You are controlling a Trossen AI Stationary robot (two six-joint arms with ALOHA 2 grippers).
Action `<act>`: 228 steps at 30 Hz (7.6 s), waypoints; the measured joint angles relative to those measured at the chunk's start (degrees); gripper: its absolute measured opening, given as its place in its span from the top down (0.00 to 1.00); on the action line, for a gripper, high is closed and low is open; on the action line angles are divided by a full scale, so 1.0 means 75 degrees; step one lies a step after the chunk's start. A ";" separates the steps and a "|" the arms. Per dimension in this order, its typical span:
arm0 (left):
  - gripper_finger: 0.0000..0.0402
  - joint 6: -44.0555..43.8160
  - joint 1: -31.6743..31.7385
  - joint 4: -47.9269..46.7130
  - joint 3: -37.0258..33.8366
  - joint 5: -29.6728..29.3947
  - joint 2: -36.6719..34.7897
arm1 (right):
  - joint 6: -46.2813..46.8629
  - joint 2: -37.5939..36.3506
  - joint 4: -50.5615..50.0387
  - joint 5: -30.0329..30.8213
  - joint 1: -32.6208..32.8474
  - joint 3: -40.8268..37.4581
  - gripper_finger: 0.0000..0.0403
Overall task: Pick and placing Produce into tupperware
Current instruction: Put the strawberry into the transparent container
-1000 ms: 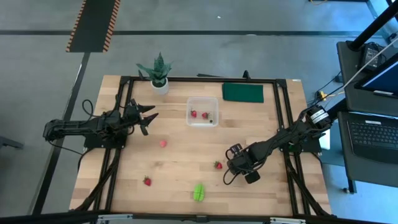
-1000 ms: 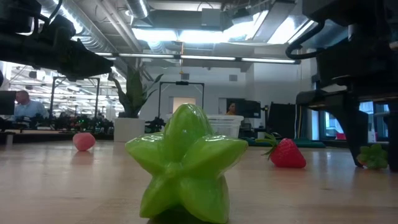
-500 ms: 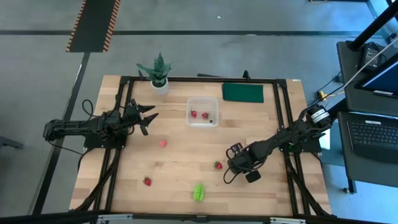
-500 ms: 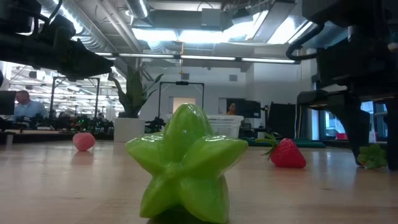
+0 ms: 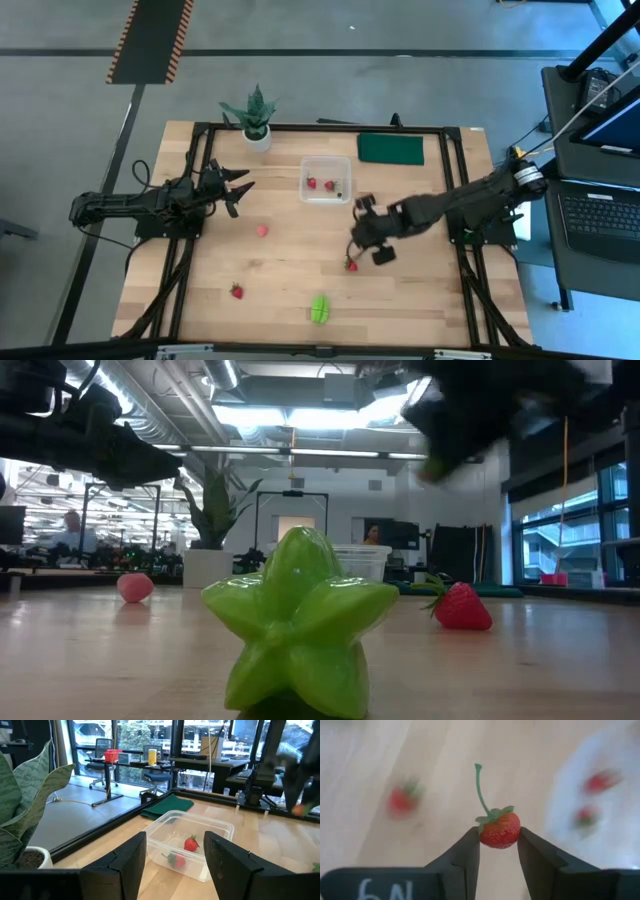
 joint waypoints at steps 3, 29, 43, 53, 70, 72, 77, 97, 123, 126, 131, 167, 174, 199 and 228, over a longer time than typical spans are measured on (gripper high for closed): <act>0.52 -0.0009 -0.0003 -0.0003 0.0000 -0.0001 -0.0001 | -0.0465 -0.0007 0.0695 0.0337 -0.0451 0.0647 0.70; 0.52 0.0014 -0.0003 -0.0003 -0.0002 0.0042 0.0002 | 0.0445 0.1644 0.3069 -0.1126 -0.3827 0.0212 0.70; 0.52 0.0005 0.0000 -0.0003 -0.0002 0.0052 0.0000 | 0.0587 0.2293 0.2869 -0.1304 -0.3827 0.0236 0.65; 0.52 -0.0004 -0.0001 -0.0003 0.0000 0.0053 0.0001 | 0.0420 0.2269 0.2878 -0.1301 -0.3827 0.0236 0.56; 0.52 0.0017 -0.0001 -0.0003 0.0000 0.0036 0.0001 | 0.0754 0.0496 -0.0214 -0.2337 -0.2550 0.1947 0.52; 0.52 0.0017 0.0000 -0.0003 0.0000 0.0033 -0.0001 | 0.1121 0.0433 -0.0191 -0.2436 -0.2222 0.1947 0.52; 0.52 0.0017 0.0000 -0.0003 0.0001 0.0033 0.0002 | 0.1447 0.0499 -0.0197 -0.2456 -0.1495 0.1944 0.52; 0.52 0.0020 0.0000 -0.0003 0.0001 0.0036 -0.0001 | 0.2278 0.1306 -0.0511 -0.2411 -0.0387 0.1935 0.25; 0.52 0.0020 0.0000 -0.0003 0.0001 0.0050 -0.0001 | 0.4268 0.3160 -0.0099 -0.1474 0.0575 0.1201 0.22; 0.52 0.0020 0.0000 -0.0003 -0.0002 0.0050 0.0001 | 0.4257 0.3319 -0.0029 -0.1525 0.0655 0.1201 0.22; 0.52 0.0020 -0.0003 -0.0003 -0.0001 0.0050 -0.0001 | 0.4337 0.3435 -0.0153 -0.1568 0.0713 0.1201 0.25; 0.52 0.0017 -0.0002 -0.0003 0.0000 0.0050 0.0002 | 0.4482 0.3424 -0.0247 -0.1510 0.0716 0.1031 0.61; 0.52 0.0017 -0.0003 -0.0003 0.0001 0.0050 -0.0001 | 0.3685 0.3485 -0.0948 -0.1500 0.0524 0.2090 0.61; 0.52 0.0002 0.0000 -0.0003 -0.0001 0.0050 0.0001 | 0.1044 0.3417 -0.3183 -0.0184 -0.3180 0.7647 0.60; 0.52 0.0016 -0.0002 -0.0003 -0.0002 0.0050 -0.0001 | 0.1205 0.3438 -0.0296 -0.1913 -0.4146 0.2900 0.60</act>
